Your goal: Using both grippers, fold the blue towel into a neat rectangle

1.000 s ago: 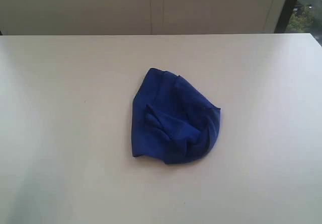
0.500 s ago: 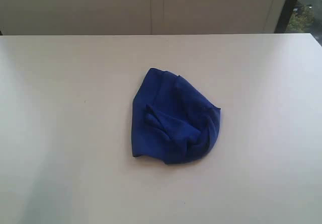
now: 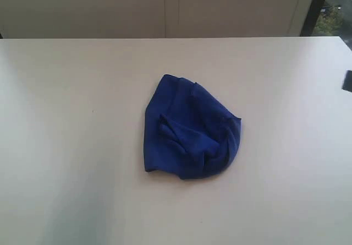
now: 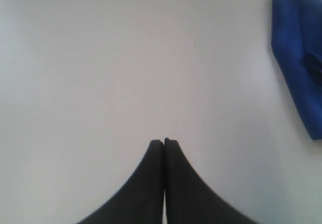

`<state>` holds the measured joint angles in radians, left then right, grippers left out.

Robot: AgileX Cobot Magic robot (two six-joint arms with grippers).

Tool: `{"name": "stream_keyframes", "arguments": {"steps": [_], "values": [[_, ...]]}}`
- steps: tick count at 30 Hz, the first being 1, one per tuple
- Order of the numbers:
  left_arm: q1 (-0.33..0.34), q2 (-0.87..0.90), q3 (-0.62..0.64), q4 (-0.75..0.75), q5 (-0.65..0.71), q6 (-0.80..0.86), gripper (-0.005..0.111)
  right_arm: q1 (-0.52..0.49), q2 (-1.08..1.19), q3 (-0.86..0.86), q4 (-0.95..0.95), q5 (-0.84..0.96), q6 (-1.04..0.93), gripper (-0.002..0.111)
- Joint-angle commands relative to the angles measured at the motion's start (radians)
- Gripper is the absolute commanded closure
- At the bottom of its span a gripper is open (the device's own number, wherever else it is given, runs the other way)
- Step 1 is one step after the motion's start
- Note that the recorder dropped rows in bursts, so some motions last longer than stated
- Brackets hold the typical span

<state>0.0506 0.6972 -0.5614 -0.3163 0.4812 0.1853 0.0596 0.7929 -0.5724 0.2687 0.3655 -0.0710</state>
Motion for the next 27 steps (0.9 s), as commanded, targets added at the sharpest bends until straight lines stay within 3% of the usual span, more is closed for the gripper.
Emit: {"name": "stream_keyframes", "arguments": {"steps": [1,5,11,18,23,27], "values": [[0.002,0.168,-0.051,-0.162,0.075,0.141,0.107,0.0,0.233,-0.097,0.149,0.103,-0.131,0.108],[-0.02,0.302,-0.057,-0.328,0.048,0.269,0.107,0.022,0.414,-0.152,0.369,0.131,-0.337,0.108],[-0.14,0.486,-0.062,-0.497,-0.052,0.429,0.107,0.098,0.627,-0.225,0.591,0.159,-0.566,0.108],[-0.272,0.663,-0.208,-0.497,-0.067,0.428,0.107,0.179,0.779,-0.312,0.603,0.142,-0.582,0.108],[-0.33,0.77,-0.332,-0.497,-0.067,0.428,0.107,0.214,0.852,-0.336,0.586,0.048,-0.59,0.108],[-0.344,0.815,-0.366,-0.504,-0.064,0.424,0.107,0.228,0.904,-0.336,0.588,-0.014,-0.59,0.097]]}}
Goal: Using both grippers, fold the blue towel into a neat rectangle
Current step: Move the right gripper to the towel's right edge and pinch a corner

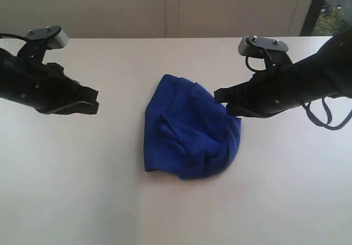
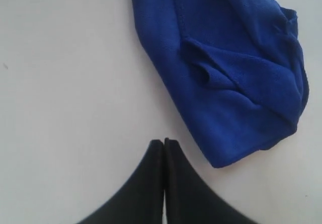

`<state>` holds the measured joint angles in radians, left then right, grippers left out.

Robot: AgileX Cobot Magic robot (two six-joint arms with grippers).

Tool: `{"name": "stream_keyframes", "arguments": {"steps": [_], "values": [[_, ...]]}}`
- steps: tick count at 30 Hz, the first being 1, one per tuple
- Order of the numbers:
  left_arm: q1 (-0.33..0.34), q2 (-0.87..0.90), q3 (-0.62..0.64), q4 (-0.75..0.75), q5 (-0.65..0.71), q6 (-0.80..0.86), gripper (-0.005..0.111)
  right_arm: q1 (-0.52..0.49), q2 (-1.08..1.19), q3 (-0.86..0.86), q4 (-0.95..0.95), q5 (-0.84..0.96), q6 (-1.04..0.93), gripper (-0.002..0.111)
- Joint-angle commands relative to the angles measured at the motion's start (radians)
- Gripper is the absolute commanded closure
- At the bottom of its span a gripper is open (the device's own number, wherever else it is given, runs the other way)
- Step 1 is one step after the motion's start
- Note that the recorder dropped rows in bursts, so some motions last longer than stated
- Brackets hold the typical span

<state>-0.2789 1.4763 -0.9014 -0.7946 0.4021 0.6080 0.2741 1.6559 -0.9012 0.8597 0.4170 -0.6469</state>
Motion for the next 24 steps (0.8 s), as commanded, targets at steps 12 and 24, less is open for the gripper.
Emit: {"name": "stream_keyframes", "arguments": {"steps": [12,24], "values": [[-0.014,0.059,-0.028,-0.026,0.029,-0.001,0.107,0.055,0.155,-0.039,0.004,-0.173,-0.014,0.063],[-0.014,0.059,-0.028,-0.026,0.035,-0.001,0.107,0.055,0.184,-0.04,-0.005,-0.187,-0.003,0.077]]}}
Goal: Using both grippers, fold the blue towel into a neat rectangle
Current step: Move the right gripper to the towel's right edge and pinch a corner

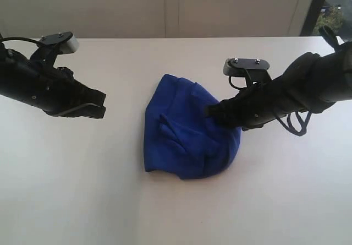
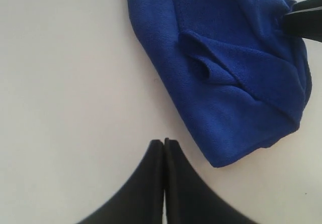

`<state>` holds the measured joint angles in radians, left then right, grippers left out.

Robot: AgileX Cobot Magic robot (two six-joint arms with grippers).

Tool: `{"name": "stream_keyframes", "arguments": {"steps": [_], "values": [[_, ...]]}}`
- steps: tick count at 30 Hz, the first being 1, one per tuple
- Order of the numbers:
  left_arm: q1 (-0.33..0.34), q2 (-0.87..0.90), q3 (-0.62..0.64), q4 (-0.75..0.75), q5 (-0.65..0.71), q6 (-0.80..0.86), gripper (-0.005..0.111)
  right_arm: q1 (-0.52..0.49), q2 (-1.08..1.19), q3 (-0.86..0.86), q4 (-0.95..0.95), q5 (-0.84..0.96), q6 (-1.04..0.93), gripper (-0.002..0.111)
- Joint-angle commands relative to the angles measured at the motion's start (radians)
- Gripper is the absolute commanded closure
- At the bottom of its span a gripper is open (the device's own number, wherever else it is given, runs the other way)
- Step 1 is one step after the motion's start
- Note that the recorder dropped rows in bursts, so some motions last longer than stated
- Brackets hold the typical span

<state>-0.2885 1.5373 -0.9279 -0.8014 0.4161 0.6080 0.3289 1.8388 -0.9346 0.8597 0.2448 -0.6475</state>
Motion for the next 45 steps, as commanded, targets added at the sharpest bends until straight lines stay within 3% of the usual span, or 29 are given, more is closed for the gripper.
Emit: {"name": "stream_keyframes", "arguments": {"steps": [1,6,14,23,26,29,31,45], "values": [[-0.005,-0.002,-0.001,-0.019,0.021,-0.001,0.107,0.001,0.001,-0.007,-0.013,-0.014,-0.002,0.083],[-0.005,-0.002,-0.001,-0.019,0.021,-0.001,0.107,0.001,0.001,-0.007,-0.081,0.003,-0.002,0.108],[-0.005,-0.002,-0.001,-0.019,0.021,-0.001,0.107,0.001,-0.052,-0.007,-0.083,-0.006,-0.002,0.108],[-0.005,-0.002,-0.001,-0.019,0.021,-0.001,0.107,0.001,-0.139,-0.006,-0.087,0.121,-0.002,0.108],[-0.005,-0.002,-0.001,-0.019,0.021,-0.001,0.107,0.001,-0.098,-0.008,-0.087,0.156,-0.032,0.1],[-0.005,-0.002,-0.001,-0.019,0.021,-0.001,0.107,0.009,-0.069,-0.011,-0.088,0.192,-0.075,0.077],[-0.005,-0.002,-0.001,-0.019,0.021,-0.001,0.107,0.019,-0.063,-0.011,-0.094,0.176,-0.08,0.068],[-0.005,-0.002,-0.001,-0.019,0.025,-0.001,0.107,0.052,-0.022,-0.011,-0.214,0.023,-0.027,0.068]]}}
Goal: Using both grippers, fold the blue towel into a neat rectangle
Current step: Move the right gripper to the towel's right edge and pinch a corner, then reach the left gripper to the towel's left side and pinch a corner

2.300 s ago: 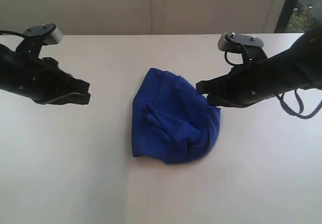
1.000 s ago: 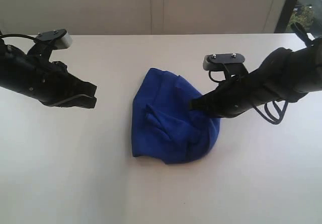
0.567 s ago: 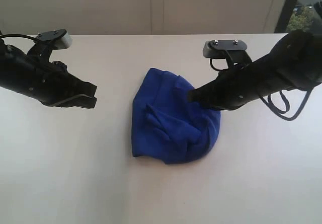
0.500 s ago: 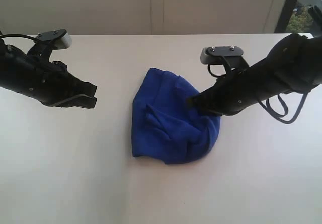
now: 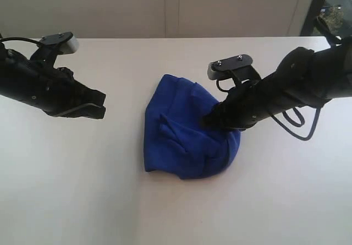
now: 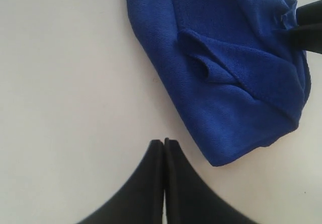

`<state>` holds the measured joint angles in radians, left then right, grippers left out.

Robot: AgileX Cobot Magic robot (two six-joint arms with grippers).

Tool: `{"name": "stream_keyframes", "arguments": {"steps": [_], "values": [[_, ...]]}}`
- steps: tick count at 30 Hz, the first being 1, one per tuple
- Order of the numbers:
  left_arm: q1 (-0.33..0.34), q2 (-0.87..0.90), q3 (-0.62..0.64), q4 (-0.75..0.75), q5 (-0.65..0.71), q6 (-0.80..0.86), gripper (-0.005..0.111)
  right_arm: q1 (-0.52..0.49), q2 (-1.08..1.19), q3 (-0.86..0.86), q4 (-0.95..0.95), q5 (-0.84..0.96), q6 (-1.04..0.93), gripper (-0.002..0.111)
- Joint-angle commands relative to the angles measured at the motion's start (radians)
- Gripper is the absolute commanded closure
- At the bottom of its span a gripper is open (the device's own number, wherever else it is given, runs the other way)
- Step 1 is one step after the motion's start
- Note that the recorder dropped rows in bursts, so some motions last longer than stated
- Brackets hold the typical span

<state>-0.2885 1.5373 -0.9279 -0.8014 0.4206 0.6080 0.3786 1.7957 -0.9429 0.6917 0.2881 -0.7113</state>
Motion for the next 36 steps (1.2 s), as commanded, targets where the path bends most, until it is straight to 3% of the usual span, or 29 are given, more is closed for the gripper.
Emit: {"name": "stream_keyframes", "arguments": {"steps": [1,10,15,16,20,27,36], "values": [[-0.005,-0.002,-0.001,-0.019,0.02,-0.001,0.107,0.002,0.029,-0.002,-0.05,-0.02,0.038,0.068],[-0.005,-0.002,-0.001,-0.019,0.022,-0.001,0.107,0.002,0.046,-0.002,-0.094,-0.065,0.038,0.071],[-0.005,-0.002,-0.001,-0.019,0.022,0.001,0.107,0.002,0.046,-0.002,-0.13,-0.05,0.038,0.106],[-0.005,-0.002,-0.001,-0.019,0.022,0.001,0.107,0.0,0.046,-0.002,-0.134,-0.048,0.038,0.108],[-0.005,-0.002,-0.001,-0.019,0.022,0.001,0.107,0.0,0.04,-0.002,-0.139,-0.053,0.036,0.108],[-0.005,-0.002,-0.001,-0.019,0.014,0.001,0.107,-0.021,-0.182,-0.002,-0.155,0.019,0.111,0.108],[-0.005,-0.002,-0.001,-0.096,0.06,0.008,0.107,-0.111,-0.31,0.011,-0.641,0.308,0.541,0.108]]}}
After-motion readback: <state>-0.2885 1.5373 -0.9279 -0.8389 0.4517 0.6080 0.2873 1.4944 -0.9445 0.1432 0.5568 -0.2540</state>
